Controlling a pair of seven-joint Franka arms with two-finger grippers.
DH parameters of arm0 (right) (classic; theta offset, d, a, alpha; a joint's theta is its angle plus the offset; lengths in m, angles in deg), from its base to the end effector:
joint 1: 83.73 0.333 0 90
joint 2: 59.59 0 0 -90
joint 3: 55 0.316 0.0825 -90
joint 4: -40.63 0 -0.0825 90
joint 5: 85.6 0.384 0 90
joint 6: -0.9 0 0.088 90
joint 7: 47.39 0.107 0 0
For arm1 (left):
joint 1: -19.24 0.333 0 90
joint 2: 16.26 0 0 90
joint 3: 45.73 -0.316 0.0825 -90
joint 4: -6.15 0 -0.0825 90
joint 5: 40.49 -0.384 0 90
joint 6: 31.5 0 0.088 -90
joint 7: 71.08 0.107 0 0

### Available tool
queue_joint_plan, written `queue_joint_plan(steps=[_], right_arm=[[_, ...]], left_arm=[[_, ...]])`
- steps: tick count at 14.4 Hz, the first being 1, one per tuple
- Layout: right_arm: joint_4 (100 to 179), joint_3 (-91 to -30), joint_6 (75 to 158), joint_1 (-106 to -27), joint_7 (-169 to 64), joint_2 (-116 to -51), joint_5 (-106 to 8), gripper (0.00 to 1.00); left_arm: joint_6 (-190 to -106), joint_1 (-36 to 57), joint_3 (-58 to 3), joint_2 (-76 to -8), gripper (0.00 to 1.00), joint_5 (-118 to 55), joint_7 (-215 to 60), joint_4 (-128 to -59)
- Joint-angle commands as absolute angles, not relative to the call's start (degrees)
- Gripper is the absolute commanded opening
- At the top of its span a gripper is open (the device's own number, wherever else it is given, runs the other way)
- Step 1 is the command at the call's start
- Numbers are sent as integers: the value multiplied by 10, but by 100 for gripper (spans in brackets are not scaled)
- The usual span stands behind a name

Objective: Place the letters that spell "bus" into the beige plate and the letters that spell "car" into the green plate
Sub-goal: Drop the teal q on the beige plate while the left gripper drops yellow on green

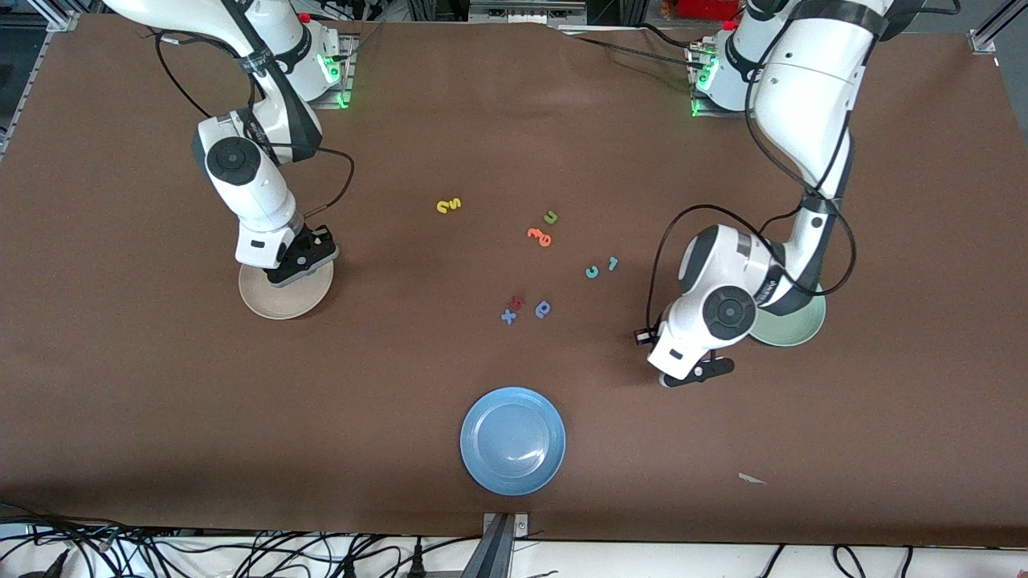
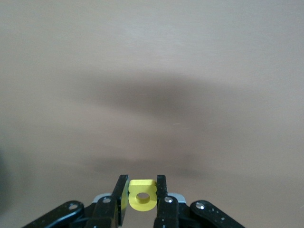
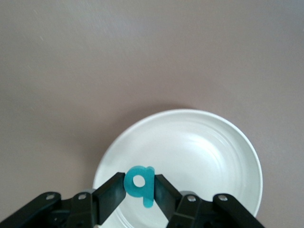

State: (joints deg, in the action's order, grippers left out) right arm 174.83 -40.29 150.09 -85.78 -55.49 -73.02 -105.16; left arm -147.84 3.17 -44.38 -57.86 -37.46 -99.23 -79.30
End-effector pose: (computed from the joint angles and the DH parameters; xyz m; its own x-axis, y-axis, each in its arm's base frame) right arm 0.5050 0.1226 0.2403 0.7989 0.6014 0.0068 0.5958 -0.7929 0.1277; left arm 0.6623 -0.2084 0.2277 0.9571 0.2174 -0.1917 0.2142 -0.9761 -0.0370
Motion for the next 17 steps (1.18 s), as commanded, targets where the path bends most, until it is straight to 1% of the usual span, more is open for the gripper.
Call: queue_joint_plan(steps=[1,2,3,9,12,14,17], right_arm=[[1755,-396,1507,-871,-579,-733,-1041,24],[1755,-396,1507,-872,-579,-734,-1041,56],[1755,-396,1507,-872,-579,-733,-1041,99],[1755,-389,1501,-872,-553,-725,-1040,100],[1755,-337,1500,-871,-422,-728,-1040,100],[1754,-296,1500,-870,-308,-736,-1040,100],[1753,-229,1505,-867,-155,-762,-1041,100]], left_arm=[[-1413,72,-439,-542,0,-415,-903,-809],[-1398,85,-439,-538,0,-428,-876,-809],[-1391,99,-439,-533,0,-437,-847,-816],[-1393,184,-439,-472,0,-441,-693,-888],[-1414,203,-437,-433,0,-470,-675,-952],[-1482,209,-437,-403,0,-470,-675,-1024],[-1594,217,-437,-398,0,-470,-675,-1094]])
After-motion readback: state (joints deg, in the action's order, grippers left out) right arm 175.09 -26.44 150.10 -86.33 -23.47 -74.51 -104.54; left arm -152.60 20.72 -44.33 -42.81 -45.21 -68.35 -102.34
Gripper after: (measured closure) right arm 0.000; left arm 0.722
